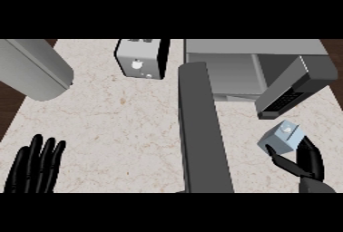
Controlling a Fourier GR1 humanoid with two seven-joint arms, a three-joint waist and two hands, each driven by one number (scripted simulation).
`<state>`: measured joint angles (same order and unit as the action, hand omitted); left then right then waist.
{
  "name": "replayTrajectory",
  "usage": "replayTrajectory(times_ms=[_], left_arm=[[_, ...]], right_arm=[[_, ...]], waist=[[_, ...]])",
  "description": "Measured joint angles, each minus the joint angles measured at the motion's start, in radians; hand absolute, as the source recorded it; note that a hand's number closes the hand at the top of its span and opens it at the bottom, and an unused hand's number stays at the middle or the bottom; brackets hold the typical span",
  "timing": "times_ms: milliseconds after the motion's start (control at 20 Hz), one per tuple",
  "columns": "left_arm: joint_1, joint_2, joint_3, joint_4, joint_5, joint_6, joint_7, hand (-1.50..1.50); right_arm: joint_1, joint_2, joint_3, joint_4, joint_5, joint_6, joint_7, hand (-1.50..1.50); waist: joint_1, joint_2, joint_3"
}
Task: Pick up the milk, place it into the microwave and close the microwave
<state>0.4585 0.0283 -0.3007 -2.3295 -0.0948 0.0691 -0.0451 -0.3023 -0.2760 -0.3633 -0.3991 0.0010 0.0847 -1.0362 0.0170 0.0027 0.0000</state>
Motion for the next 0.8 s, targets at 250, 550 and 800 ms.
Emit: replayTrajectory(times_ms=[250,550,800], left_arm=[[0.008,-0.002,-0.008,-0.016,-0.008,0.009,0.01,-1.5],[0.018,0.007,0.019,-0.008,0.017,0.002,-0.005,-1.5],[0.034,0.017,0.05,0.005,0.05,-0.01,-0.027,-1.5]], right_arm=[[-0.01,0.027,0.035,-0.032,-0.003,0.055,0.004,1.5],[0.051,0.066,0.112,-0.111,0.02,0.09,-0.011,1.5],[0.107,0.113,0.18,-0.219,0.037,0.095,-0.006,1.5]], waist=[[-0.006,-0.003,-0.001],[-0.01,-0.008,-0.006],[-0.015,-0.012,-0.011]])
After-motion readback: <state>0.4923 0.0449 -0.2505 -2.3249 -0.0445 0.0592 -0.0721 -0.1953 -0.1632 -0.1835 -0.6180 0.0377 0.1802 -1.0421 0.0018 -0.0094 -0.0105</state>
